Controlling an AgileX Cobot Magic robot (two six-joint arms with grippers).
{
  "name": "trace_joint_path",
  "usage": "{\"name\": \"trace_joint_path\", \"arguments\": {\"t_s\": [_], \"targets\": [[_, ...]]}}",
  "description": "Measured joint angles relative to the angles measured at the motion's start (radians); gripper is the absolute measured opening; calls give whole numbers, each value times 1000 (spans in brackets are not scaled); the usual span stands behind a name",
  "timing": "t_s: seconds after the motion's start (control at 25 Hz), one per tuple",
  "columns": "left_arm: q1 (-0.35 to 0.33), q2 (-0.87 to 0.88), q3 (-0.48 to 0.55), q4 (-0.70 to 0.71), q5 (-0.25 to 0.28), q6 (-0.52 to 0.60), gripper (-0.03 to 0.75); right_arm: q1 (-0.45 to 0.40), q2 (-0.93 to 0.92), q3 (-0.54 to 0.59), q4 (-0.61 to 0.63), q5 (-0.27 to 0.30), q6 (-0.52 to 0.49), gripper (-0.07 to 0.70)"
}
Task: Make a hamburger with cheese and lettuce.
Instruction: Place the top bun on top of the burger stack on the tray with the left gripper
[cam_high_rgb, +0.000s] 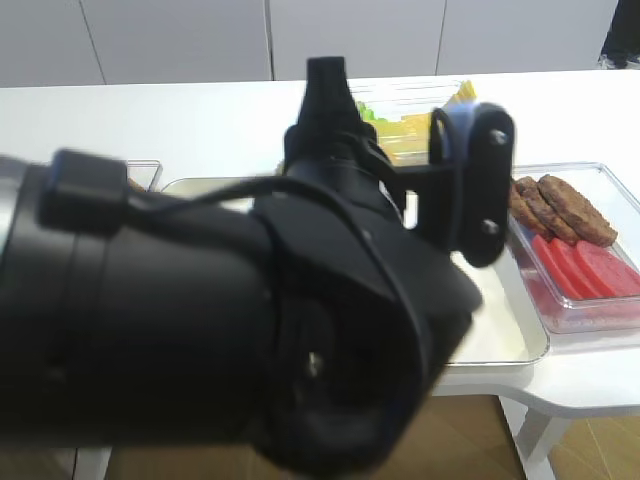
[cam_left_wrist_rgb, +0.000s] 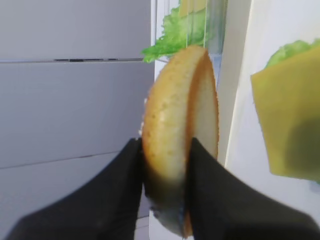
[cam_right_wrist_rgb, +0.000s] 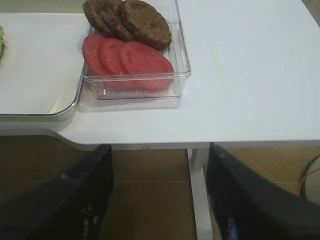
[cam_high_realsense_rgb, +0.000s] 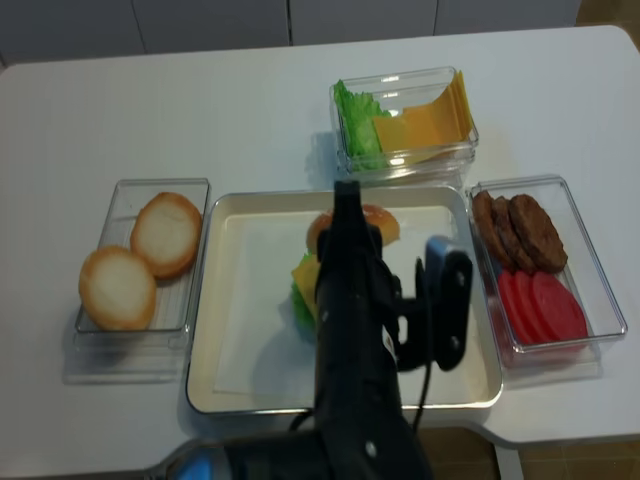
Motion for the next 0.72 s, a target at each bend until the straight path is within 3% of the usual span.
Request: {"name": "trace_joint_path", "arguments": {"t_s": [0.2, 0.72], "targets": [[52, 0, 0, -3, 2, -4, 185, 0, 0, 0, 0, 0, 0, 451], [72, 0, 0, -32, 2, -50, 184, 0, 0, 0, 0, 0, 0, 451]]}}
